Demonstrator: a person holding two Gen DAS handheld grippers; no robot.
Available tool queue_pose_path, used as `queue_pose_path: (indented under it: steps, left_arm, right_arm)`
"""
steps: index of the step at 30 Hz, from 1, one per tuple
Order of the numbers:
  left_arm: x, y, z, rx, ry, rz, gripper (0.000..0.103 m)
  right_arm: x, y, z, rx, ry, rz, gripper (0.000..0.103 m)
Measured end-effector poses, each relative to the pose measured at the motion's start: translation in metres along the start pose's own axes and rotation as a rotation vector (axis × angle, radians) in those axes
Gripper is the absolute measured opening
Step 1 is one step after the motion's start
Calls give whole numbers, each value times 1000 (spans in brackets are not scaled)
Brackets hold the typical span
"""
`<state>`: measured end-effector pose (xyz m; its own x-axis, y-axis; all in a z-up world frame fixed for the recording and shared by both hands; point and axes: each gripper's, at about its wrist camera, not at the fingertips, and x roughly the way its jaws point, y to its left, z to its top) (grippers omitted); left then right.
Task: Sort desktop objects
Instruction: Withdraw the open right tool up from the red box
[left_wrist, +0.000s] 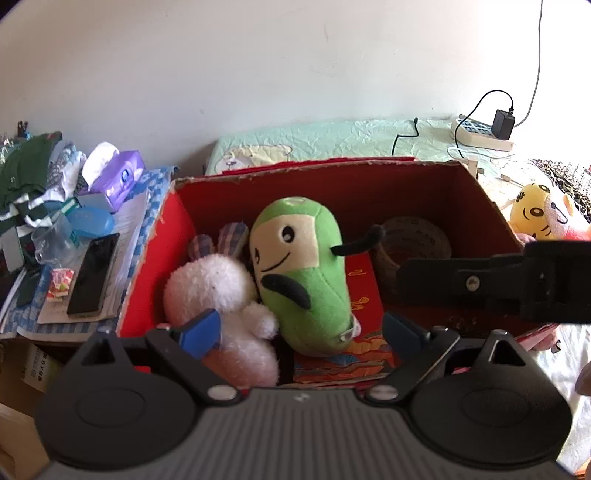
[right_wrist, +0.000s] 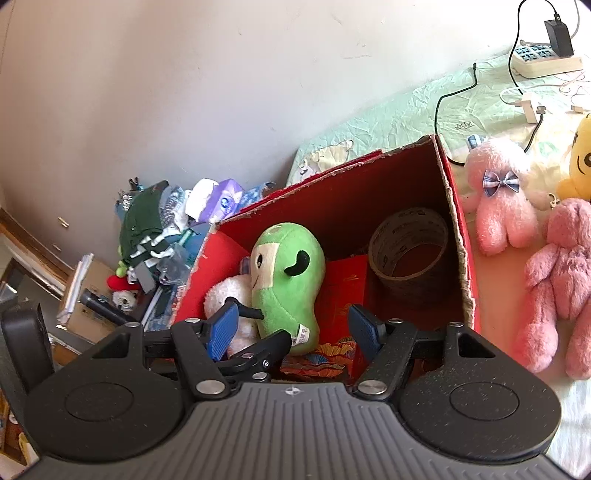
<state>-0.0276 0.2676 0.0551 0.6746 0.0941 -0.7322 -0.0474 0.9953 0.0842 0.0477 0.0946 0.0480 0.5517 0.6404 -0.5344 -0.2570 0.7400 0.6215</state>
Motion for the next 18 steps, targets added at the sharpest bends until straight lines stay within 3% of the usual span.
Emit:
queue_pose_path:
  steps: [7, 9, 18]
  left_arm:
    - [-8, -16, -1, -18, 20, 27, 95]
    - [-13, -21, 1, -27, 19, 36, 102]
    - [-39, -65, 14, -14, -37, 66, 102]
  right_arm:
    - [-19, -8, 2, -6, -11, 79, 69]
    - [-27, -13, 4, -4, -17, 112, 69]
    - [-75, -43, 16, -6, -86, 226, 70]
